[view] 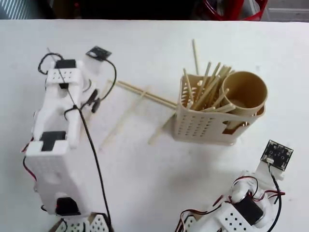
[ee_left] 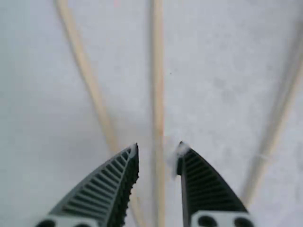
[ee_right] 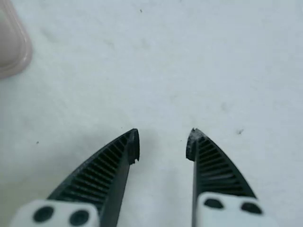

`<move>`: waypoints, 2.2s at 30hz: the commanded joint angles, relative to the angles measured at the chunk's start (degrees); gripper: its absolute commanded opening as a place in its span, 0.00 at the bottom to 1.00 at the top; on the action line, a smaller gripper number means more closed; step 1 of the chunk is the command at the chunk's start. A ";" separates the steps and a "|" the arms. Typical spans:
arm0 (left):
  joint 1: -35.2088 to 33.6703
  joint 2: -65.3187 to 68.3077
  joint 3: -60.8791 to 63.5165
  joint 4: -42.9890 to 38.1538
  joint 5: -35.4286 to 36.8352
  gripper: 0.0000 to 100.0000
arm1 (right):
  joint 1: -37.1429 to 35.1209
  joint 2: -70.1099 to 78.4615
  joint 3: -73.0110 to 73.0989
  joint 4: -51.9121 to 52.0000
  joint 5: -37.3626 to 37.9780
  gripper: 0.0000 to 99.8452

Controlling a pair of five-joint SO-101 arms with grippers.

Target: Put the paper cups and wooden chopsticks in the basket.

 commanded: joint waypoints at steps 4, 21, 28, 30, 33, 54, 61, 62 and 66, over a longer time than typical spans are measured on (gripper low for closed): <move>-0.40 12.53 -8.88 -0.97 -0.26 0.15 | -0.22 -0.40 0.53 -0.92 0.09 0.18; 0.66 13.14 -48.97 24.35 7.38 0.02 | -0.13 -0.31 0.53 -0.92 0.09 0.18; 11.12 -13.58 -44.40 24.44 12.92 0.02 | -0.13 -0.31 0.53 -0.92 0.09 0.18; 16.84 -24.13 -38.95 24.18 14.07 0.02 | -0.13 -0.31 0.53 -0.92 0.09 0.18; 26.77 -38.64 -31.82 22.51 14.59 0.02 | -0.31 -0.31 0.53 -0.92 0.09 0.18; 54.20 -56.22 18.99 -52.48 14.68 0.02 | -0.31 -0.31 0.53 -0.92 0.09 0.18; 53.76 -56.22 22.86 -52.31 14.77 0.02 | -0.40 -0.31 0.53 -0.92 0.09 0.18; 53.76 -56.22 23.12 -52.31 14.77 0.03 | -0.40 -0.31 0.53 -0.92 0.09 0.18; 53.76 -56.22 23.12 -52.31 17.58 0.07 | -0.40 -0.31 0.53 -0.92 0.09 0.17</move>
